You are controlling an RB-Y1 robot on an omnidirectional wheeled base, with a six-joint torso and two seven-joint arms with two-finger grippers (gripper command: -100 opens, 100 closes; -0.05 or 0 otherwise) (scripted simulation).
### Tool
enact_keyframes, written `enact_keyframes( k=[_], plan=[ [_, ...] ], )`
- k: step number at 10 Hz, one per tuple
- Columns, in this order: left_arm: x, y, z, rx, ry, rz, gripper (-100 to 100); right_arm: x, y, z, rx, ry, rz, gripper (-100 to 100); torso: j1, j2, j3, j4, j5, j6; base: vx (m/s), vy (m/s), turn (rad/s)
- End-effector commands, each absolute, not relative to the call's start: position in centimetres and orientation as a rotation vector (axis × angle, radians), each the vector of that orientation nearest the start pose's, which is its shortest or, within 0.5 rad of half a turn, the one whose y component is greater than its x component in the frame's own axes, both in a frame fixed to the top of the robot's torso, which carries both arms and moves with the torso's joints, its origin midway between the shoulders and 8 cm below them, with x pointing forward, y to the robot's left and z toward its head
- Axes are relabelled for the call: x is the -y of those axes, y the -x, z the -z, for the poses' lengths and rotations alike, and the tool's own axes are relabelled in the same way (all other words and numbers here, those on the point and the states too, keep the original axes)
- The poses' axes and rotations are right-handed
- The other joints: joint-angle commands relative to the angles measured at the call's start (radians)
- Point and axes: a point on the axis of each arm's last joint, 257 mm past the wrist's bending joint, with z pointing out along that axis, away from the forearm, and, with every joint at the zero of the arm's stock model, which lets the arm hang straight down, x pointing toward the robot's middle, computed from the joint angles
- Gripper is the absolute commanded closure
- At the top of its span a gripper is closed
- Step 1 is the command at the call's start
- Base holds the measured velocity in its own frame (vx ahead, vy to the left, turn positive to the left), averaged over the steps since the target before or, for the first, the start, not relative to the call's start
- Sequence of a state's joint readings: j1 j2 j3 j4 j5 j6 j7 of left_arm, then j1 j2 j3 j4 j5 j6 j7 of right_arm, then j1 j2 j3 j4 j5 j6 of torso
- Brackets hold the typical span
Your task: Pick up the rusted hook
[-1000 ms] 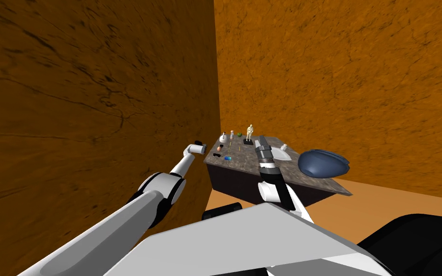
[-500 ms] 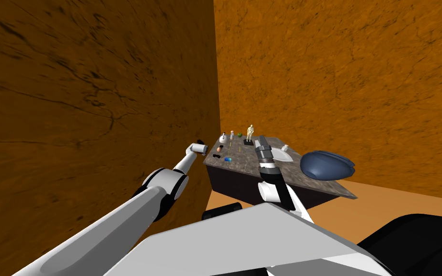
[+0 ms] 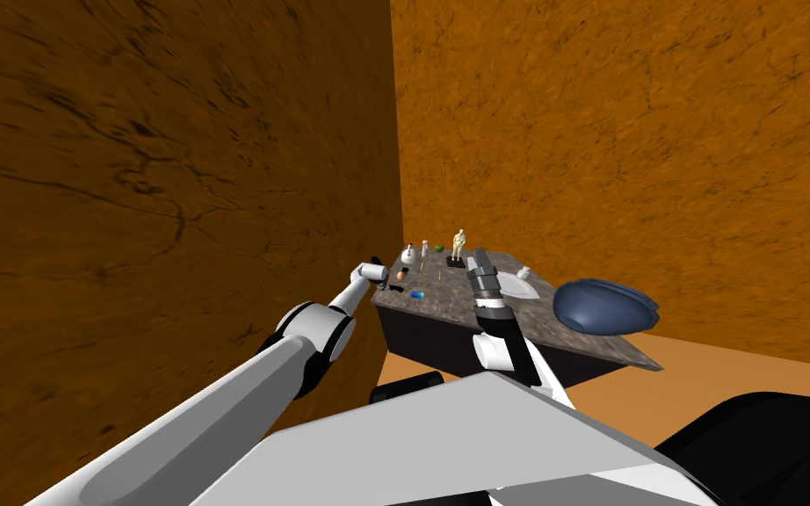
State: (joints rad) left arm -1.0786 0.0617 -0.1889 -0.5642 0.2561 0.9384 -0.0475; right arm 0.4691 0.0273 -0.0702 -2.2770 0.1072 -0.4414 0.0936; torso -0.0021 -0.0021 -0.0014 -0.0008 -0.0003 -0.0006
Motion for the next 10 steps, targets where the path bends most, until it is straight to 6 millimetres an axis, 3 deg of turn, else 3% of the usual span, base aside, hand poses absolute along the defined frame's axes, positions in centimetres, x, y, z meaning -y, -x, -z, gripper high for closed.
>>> enact_keyframes(
  k=[1, 3, 5, 6, 8, 9, 10],
  plan=[
    [-5.6, -62.6, 29.5, -2.259, 1.418, 0.572, -100, 29.3, -35.4, -2.2, -0.691, -0.597, -1.076, 0, 0.0, 0.0, 0.0, 0.0, 0.0, 0.0, 0.022, -0.011, -0.004],
    [-1.9, -60.3, 31.0, -2.336, 1.405, 0.57, -100, 29.3, -35.4, -2.2, -0.691, -0.597, -1.076, 0, 0.001, 0.001, 0.001, 0.0, 0.0, 0.0, 0.013, -0.007, -0.007],
    [-3.7, -59.0, 33.7, -2.358, 1.455, 0.491, -100, 29.3, -35.4, -2.2, -0.691, -0.597, -1.076, 0, 0.001, 0.002, 0.001, 0.0, 0.0, 0.0, 0.004, -0.003, -0.003],
    [-1.9, -60.3, 31.0, -2.336, 1.405, 0.57, -100, 29.3, -35.4, -2.2, -0.691, -0.597, -1.076, 0, 0.002, 0.003, 0.001, 0.0, 0.001, -0.001, -0.003, 0.001, 0.01],
    [-2.1, -60.1, 31.3, -2.34, 1.416, 0.556, -100, 29.3, -35.4, -2.2, -0.691, -0.597, -1.076, 0, 0.002, 0.003, 0.002, 0.001, 0.0, 0.0, 0.0, 0.0, 0.0],
    [-2.1, -60.2, 31.2, -2.339, 1.413, 0.56, 0, 29.3, -35.4, -2.2, -0.691, -0.597, -1.076, 0, 0.002, 0.003, 0.002, 0.001, 0.0, 0.0, 0.0, 0.0, 0.0],
    [-2.6, -59.9, 32.5, -2.335, 1.419, 0.558, -100, 29.3, -35.4, -2.2, -0.691, -0.597, -1.076, 0, 0.002, 0.003, 0.002, 0.001, 0.0, 0.0, 0.045, -0.012, -0.043]
  ],
)
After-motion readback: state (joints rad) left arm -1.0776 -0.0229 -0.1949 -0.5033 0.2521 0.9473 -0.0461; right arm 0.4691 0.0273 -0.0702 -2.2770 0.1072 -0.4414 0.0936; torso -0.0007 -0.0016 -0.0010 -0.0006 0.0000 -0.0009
